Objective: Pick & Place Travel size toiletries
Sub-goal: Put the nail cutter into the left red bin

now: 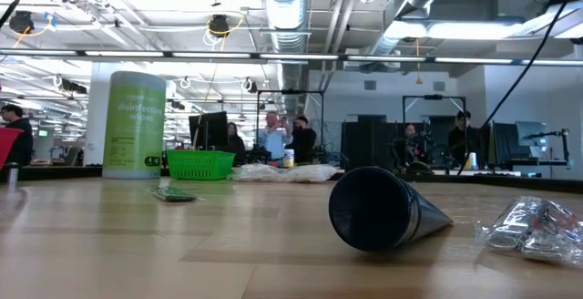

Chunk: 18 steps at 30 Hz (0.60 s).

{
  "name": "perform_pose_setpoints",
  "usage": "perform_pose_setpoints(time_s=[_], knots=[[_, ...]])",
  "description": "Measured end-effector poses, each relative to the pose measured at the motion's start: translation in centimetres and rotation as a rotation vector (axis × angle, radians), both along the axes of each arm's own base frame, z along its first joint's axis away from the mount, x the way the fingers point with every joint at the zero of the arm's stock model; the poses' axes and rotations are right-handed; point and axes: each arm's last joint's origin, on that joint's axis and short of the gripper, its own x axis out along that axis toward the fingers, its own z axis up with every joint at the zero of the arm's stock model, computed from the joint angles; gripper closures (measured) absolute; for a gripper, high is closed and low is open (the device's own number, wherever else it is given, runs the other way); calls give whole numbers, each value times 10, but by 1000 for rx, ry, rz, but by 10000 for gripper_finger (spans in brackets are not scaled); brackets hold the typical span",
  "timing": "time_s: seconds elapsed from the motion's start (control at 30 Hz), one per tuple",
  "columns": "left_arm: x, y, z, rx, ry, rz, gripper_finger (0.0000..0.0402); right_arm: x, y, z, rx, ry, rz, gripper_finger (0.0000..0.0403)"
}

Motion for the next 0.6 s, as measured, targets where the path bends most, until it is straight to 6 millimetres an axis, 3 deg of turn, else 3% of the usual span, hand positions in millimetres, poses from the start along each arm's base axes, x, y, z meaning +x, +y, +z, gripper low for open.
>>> perform_pose_setpoints(time_s=[0.23,0.6], knots=[[-2,0,9,26,-54,-5,128,2,20,5,5,-70,-116,356],[1,13,23,125,-167,-32,128,27,34,-14,11,1,-120,356]])
